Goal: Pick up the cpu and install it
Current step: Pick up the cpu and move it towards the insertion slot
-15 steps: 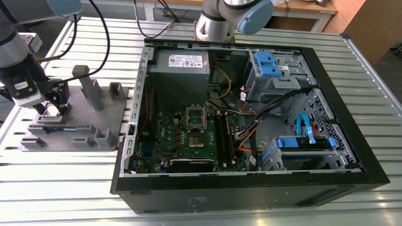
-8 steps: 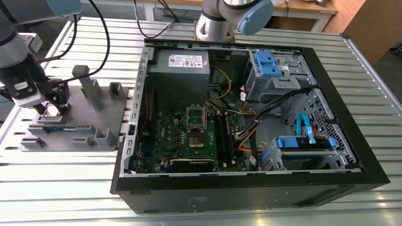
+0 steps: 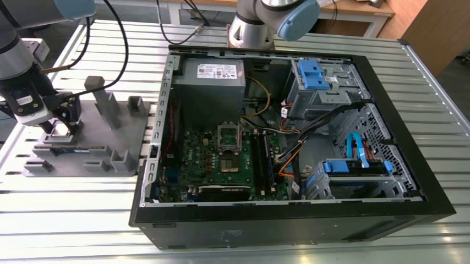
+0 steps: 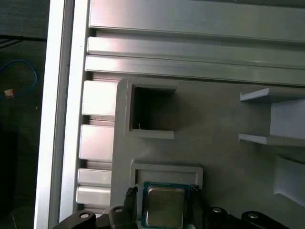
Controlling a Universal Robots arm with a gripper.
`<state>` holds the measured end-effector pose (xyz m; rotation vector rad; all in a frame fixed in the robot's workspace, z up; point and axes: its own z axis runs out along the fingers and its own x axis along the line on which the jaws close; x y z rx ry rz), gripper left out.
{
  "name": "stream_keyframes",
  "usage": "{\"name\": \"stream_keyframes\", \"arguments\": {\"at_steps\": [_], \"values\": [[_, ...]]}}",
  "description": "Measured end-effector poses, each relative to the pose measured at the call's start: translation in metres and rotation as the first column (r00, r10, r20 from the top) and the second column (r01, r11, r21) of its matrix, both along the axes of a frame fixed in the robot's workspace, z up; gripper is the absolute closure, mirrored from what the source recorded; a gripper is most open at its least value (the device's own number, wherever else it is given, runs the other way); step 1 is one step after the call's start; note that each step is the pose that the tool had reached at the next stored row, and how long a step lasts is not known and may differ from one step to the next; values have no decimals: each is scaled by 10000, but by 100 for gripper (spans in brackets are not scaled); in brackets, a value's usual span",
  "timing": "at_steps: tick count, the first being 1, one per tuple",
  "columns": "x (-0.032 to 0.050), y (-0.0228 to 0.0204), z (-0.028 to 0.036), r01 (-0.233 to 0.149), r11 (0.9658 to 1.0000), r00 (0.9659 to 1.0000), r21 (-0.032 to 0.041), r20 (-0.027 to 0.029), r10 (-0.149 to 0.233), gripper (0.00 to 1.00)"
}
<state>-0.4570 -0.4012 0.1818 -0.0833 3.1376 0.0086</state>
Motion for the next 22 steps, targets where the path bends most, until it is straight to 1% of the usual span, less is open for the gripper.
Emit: {"name": "stream_keyframes", "arguments": {"at_steps": [17, 19, 20, 22], "values": [[0, -15, 0, 1, 10000, 10000, 8, 0, -1, 44], [0, -16, 0, 1, 10000, 10000, 7, 0, -1, 45], [0, -16, 1, 1, 10000, 10000, 7, -1, -1, 52], [0, -16, 1, 1, 10000, 10000, 7, -1, -1, 53]]}}
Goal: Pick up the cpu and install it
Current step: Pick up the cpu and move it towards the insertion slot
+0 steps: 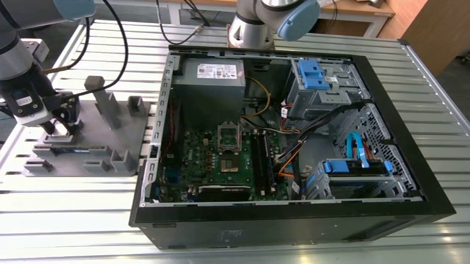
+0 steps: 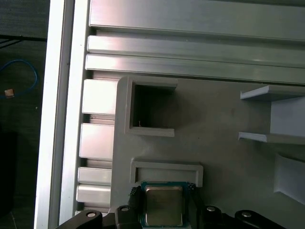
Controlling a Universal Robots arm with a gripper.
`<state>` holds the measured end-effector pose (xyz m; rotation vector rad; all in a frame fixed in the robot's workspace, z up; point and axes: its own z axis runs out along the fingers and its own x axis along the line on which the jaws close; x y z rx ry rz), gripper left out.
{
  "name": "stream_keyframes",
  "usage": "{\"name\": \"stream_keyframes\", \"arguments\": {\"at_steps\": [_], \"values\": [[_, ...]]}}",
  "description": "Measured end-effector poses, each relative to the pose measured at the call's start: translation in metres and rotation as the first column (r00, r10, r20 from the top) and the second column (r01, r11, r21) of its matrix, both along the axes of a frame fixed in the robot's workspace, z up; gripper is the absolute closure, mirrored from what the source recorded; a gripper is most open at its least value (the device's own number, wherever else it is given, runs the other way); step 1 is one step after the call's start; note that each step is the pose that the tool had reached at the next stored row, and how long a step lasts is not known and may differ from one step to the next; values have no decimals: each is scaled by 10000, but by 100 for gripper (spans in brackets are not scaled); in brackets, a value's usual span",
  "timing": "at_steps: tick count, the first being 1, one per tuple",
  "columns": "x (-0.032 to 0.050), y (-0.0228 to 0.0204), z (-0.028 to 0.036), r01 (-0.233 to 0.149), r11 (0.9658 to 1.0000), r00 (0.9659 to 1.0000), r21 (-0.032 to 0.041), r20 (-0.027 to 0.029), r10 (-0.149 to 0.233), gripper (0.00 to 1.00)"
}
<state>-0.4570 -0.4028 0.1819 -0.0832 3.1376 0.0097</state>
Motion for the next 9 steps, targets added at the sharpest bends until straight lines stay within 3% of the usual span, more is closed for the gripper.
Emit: {"name": "stream_keyframes", "arguments": {"at_steps": [9], "values": [[0, -1, 0, 0, 10000, 10000, 1, 0, 0, 53]]}}
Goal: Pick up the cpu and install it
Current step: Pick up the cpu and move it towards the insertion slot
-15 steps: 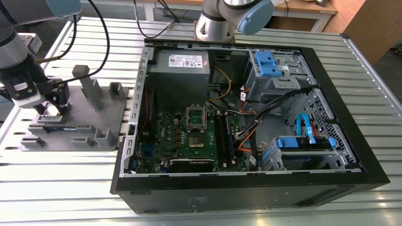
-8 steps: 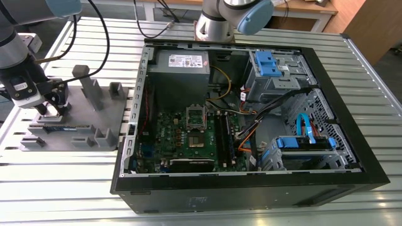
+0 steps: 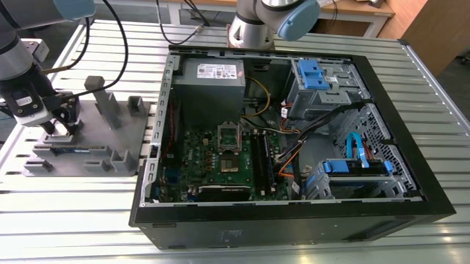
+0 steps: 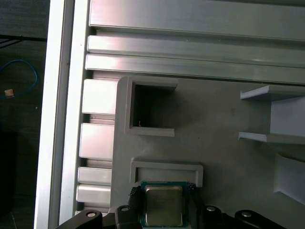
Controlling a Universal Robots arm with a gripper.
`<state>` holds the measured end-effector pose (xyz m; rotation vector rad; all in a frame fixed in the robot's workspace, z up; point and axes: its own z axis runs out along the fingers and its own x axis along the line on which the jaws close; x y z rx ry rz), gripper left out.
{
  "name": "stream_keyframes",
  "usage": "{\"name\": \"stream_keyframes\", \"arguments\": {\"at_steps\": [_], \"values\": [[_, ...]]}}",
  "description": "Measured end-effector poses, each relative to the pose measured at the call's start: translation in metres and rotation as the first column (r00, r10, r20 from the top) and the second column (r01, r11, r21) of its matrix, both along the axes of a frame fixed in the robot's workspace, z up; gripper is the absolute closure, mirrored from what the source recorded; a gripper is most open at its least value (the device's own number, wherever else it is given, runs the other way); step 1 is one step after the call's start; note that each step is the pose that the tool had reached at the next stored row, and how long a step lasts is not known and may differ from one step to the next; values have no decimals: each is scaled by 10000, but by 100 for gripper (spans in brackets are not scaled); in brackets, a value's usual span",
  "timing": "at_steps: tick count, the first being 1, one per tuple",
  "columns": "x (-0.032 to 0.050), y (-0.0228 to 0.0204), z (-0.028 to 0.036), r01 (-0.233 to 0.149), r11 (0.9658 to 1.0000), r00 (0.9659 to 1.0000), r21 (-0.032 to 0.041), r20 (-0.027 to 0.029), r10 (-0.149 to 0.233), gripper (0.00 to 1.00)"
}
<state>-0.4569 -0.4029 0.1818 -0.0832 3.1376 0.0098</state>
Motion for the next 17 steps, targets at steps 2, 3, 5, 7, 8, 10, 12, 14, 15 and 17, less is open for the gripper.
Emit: {"name": "stream_keyframes", "arguments": {"at_steps": [2, 3, 5, 7, 8, 10, 12, 14, 15, 17], "values": [[0, 0, 0, 0, 10000, 10000, 0, 0, 0, 53], [0, 0, 0, 0, 10000, 10000, 0, 1, 0, 53], [0, -1, 0, 0, 10000, 10000, 0, 0, 0, 53], [0, -1, -1, -1, 10000, 10000, 1, 2, 1, 52], [0, -1, -1, 0, 10000, 10000, 0, 1, 0, 52], [0, -1, 0, 0, 10000, 10000, 0, 1, 0, 45], [0, -2, 0, 0, 10000, 10000, 0, 1, 0, 45], [0, -2, 0, 0, 10000, 10000, 0, 1, 0, 45], [0, -2, 0, 0, 10000, 10000, 0, 1, 0, 45], [0, -2, 1, 0, 10000, 10000, 0, 2, 0, 45]]}}
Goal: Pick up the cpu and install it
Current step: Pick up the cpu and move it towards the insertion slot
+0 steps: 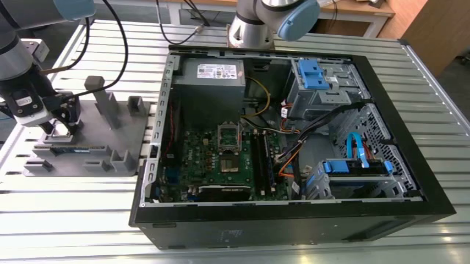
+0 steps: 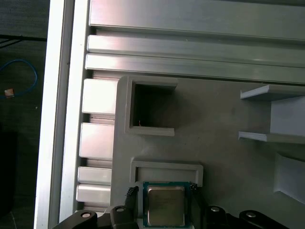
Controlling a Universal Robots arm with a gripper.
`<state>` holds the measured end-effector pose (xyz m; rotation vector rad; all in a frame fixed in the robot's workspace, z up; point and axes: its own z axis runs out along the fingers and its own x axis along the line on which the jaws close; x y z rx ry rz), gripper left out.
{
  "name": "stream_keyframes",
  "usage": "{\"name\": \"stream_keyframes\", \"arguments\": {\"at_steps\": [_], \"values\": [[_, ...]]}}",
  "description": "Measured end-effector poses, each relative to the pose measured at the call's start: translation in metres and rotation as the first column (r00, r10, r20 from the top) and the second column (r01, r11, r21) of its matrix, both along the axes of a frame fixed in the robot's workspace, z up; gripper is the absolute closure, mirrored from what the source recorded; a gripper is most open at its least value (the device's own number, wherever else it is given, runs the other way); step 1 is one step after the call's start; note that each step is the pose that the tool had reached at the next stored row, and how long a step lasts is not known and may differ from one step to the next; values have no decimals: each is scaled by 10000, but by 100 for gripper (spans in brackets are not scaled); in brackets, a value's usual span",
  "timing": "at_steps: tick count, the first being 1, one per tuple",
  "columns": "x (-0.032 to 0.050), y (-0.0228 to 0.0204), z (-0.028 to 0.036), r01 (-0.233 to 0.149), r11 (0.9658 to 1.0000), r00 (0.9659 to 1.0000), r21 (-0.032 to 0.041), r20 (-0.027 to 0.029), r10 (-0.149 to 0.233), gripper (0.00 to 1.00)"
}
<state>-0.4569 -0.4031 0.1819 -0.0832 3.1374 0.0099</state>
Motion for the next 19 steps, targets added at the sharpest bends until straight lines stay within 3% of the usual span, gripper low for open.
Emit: {"name": "stream_keyframes", "arguments": {"at_steps": [14, 19], "values": [[0, 0, 9, 0, 10000, 10000, 0, -1, 0, 45], [0, 0, 9, 0, 10000, 10000, 0, -1, 0, 53]]}}
